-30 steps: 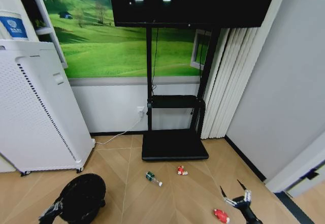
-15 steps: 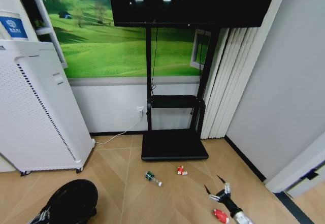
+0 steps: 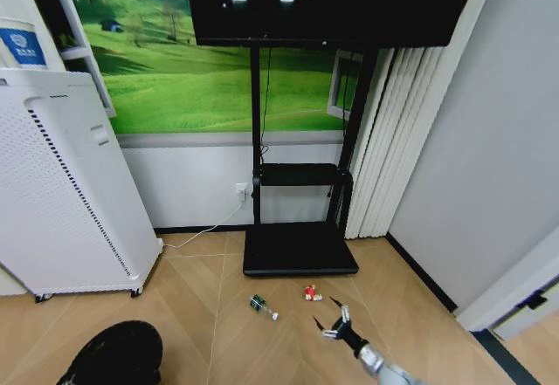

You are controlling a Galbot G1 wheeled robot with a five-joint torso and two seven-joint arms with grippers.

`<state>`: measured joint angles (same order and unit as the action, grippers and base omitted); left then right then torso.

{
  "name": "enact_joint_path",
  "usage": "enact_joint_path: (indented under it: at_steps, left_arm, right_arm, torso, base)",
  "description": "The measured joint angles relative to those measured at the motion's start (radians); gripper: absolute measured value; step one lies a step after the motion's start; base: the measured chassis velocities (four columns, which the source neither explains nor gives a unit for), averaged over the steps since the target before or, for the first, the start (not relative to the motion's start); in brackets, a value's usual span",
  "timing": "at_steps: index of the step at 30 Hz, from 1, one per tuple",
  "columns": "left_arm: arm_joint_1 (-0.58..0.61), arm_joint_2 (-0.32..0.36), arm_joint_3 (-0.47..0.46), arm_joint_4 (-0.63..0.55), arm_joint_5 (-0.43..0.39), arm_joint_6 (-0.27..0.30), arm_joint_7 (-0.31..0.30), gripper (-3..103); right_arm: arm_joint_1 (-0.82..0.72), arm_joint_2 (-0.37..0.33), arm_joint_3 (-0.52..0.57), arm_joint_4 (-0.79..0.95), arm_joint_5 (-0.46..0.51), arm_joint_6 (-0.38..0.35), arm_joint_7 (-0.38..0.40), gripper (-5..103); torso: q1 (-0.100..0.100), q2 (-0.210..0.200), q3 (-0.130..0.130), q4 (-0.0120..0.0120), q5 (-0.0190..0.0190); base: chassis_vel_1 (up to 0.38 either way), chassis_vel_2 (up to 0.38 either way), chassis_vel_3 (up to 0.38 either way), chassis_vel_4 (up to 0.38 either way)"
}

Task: Pick up the trash bin and place the garbage on the floor into it.

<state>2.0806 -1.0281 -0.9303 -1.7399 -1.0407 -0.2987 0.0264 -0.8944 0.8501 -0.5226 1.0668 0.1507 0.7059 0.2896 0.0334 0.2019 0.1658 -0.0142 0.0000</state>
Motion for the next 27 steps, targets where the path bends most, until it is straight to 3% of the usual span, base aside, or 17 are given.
enact_joint_path:
  at_steps: [14,27]
  left_arm:
    - [0.111,-0.019,-0.096,-0.034,0.004,-0.01,0.015,7]
    - [0.091,-0.036,-0.079,-0.007,0.014,-0.014,0.012,7]
  right_arm:
    - [0.165,0.151,-0.144,-0.191,0.044,0.025,-0.071,100]
    - [0.214,0.29,-0.214,-0.3,0.24,-0.031,-0.204,100]
  torso:
    - [0.0,0.0,0.0,0.0002,-0.0001]
    - [0.0,0.0,0.0,0.0002,0.0]
  base:
    - [0.0,0.0,0.0,0.0]
    - [0.0,0.0,0.0,0.0]
